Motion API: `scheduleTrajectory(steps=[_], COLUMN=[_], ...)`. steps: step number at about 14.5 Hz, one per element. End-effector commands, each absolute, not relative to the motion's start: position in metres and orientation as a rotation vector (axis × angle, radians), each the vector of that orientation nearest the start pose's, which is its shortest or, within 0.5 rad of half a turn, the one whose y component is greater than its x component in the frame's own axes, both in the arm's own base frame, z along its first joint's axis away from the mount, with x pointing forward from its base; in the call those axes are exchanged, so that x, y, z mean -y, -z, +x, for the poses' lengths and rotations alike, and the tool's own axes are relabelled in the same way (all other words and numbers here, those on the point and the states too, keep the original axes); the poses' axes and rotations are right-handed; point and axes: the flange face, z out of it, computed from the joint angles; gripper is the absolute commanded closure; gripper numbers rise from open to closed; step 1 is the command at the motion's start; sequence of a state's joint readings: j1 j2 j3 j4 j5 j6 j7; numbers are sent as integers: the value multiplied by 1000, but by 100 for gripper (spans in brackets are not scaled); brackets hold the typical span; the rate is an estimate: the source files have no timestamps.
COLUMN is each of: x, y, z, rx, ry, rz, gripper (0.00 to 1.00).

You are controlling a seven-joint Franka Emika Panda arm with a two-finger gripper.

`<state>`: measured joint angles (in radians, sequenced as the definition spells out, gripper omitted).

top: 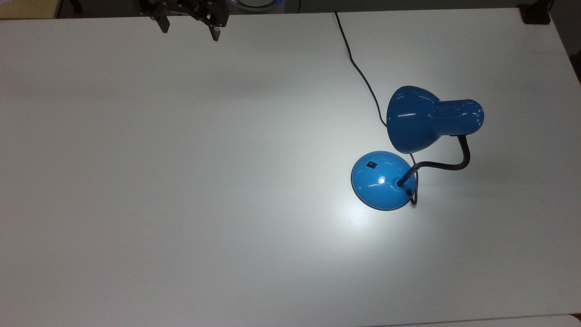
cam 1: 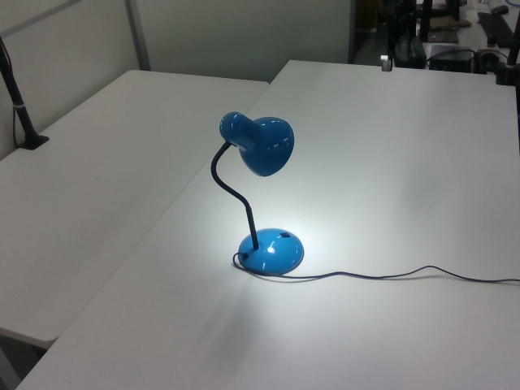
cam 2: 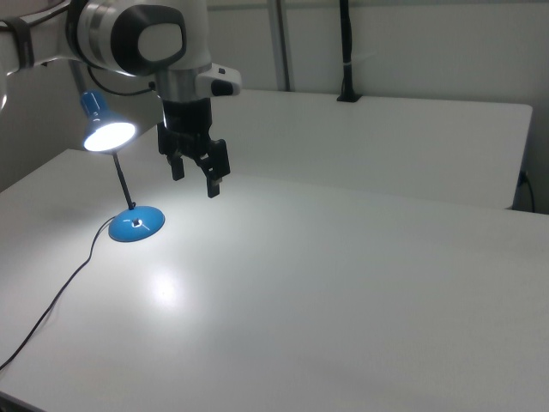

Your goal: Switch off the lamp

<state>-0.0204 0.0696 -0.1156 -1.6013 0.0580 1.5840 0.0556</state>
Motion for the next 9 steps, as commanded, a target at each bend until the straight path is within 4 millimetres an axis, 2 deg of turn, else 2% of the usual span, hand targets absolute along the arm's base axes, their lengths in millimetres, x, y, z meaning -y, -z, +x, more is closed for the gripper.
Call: scheduleTrajectory(steps=[1,3,4,6,7,8,9], x=[57,60,61,57,54,38,23], y=[-562,-560,-562,-562,-560,-556,-548], z=[573,575,576,578,578,579,579], rx=[-289,-237,-212,-174,-111,35,174], ry=[-181,-182,-153,-133,-139,-149,-167], rz=[-3086,-3083,-3085,-3091,-3089,-3090,-3083], gripper=[0,0,15,75,86,100,100])
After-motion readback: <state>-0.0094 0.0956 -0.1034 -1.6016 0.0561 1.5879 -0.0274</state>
